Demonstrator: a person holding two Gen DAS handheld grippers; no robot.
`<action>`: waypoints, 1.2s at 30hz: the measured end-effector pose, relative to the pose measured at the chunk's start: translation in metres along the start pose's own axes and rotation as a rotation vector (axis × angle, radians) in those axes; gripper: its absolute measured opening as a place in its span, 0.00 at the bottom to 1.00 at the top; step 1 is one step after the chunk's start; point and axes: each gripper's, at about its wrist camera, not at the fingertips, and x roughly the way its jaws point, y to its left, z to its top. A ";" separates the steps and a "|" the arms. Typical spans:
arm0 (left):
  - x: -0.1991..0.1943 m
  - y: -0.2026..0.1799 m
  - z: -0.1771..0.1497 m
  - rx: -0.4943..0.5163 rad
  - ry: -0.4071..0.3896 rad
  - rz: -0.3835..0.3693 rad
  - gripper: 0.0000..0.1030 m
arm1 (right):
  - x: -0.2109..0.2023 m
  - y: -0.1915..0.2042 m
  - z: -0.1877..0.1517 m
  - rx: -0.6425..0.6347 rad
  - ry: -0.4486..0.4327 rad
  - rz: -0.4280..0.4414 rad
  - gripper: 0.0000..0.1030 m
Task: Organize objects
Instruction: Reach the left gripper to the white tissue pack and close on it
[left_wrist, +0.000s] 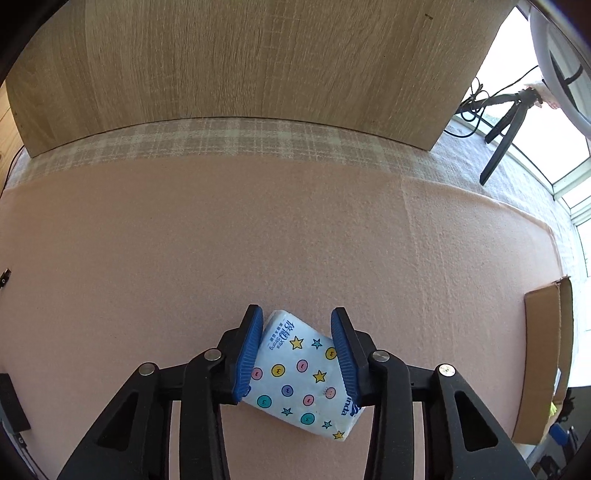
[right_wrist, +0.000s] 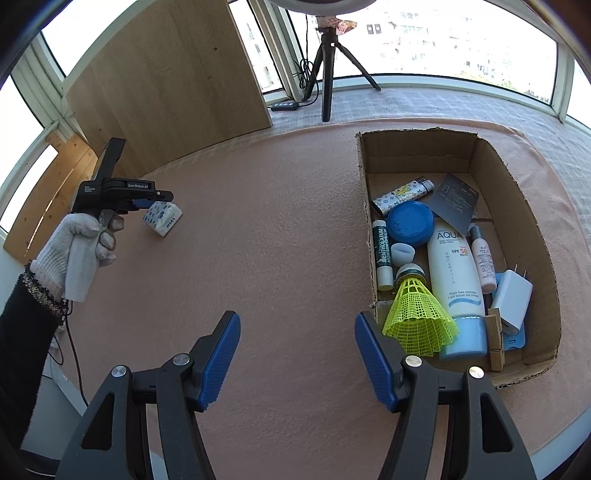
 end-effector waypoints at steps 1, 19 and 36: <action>0.001 -0.003 -0.004 0.008 0.002 -0.003 0.38 | 0.000 0.001 0.000 -0.003 0.000 0.003 0.59; -0.016 -0.094 -0.119 0.238 0.024 -0.132 0.36 | 0.025 0.021 0.003 -0.061 0.051 0.084 0.59; -0.065 -0.106 -0.169 0.253 -0.064 -0.168 0.62 | 0.046 0.016 0.000 -0.017 0.059 0.178 0.59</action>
